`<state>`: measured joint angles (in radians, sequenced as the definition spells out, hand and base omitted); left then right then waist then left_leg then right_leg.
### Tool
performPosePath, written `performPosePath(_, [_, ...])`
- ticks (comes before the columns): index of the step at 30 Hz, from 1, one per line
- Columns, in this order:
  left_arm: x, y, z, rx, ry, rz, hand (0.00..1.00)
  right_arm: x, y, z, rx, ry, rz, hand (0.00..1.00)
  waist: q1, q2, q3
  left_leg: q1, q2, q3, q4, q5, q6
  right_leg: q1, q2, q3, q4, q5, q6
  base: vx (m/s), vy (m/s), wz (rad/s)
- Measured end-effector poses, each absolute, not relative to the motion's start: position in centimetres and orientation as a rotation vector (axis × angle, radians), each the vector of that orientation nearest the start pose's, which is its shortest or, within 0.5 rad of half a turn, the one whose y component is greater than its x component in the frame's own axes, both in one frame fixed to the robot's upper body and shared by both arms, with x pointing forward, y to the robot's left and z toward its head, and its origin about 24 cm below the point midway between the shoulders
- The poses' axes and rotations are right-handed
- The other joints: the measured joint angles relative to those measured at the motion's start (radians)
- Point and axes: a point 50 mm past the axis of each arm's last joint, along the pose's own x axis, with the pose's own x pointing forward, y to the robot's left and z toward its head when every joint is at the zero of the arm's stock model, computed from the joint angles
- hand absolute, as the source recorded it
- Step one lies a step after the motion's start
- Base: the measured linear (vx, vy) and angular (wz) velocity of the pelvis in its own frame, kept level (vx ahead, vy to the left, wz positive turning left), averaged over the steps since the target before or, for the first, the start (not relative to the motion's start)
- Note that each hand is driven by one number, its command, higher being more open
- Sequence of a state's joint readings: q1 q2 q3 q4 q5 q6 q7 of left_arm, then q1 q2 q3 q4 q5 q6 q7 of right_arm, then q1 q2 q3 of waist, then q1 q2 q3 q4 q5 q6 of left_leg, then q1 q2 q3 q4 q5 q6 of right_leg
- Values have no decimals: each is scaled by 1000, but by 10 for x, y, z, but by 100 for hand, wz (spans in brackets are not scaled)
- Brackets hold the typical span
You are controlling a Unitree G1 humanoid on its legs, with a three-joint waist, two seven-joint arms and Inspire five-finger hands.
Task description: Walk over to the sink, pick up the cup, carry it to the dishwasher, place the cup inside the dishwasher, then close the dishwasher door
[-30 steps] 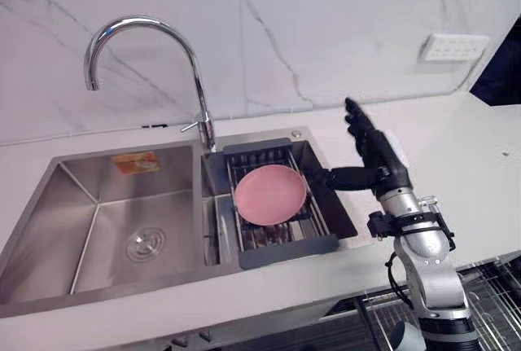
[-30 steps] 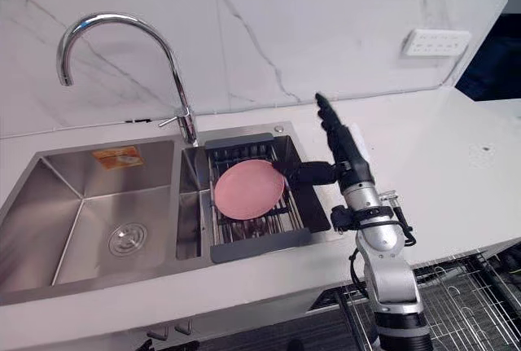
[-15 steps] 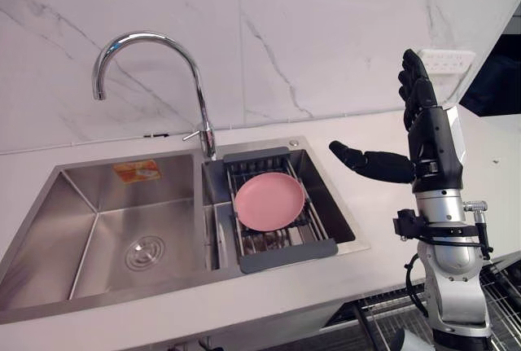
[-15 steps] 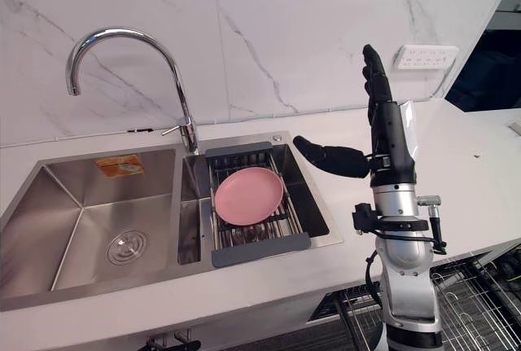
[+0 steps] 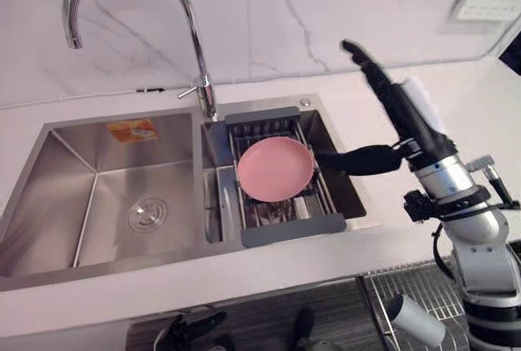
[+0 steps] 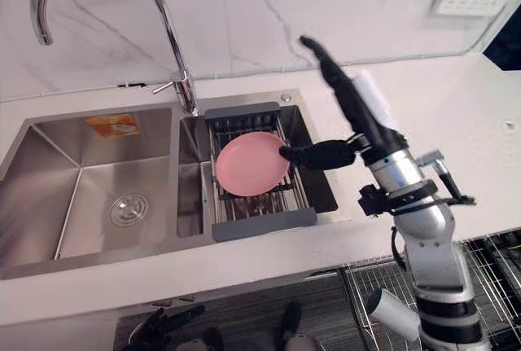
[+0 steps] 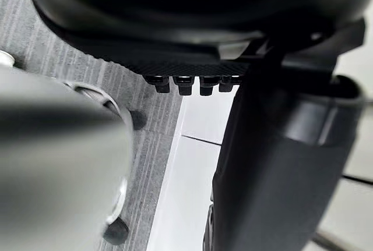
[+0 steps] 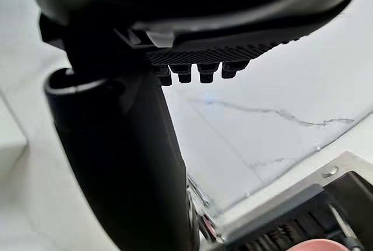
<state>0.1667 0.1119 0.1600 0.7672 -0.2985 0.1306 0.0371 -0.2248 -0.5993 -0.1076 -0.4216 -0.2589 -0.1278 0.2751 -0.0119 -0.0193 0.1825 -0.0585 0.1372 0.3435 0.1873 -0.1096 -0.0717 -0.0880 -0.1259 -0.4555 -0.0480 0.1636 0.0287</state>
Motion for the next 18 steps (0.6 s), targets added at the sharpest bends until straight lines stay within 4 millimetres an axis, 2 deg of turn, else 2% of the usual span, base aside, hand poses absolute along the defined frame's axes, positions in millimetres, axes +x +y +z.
performPosePath(8, [108,227,-140,-213,1008,390,100,251,-168,205,-1314,-621,356,100,17,-6,4,26,-4,-3,-15,-3,5,23,-3,-12,1,-2,3,51,54,4])
performPosePath(14, [109,223,-141,-206,1016,364,100,252,-156,189,-1454,-549,463,100,22,-7,4,44,-12,-3,-35,-3,5,39,-7,-14,-2,-8,9,0,59,1])
performPosePath(18, [108,221,-142,-208,1032,349,100,255,-155,179,-1475,-486,494,100,23,-7,4,50,-17,-4,-45,-2,5,40,-10,-18,-2,-9,11,8,57,3])
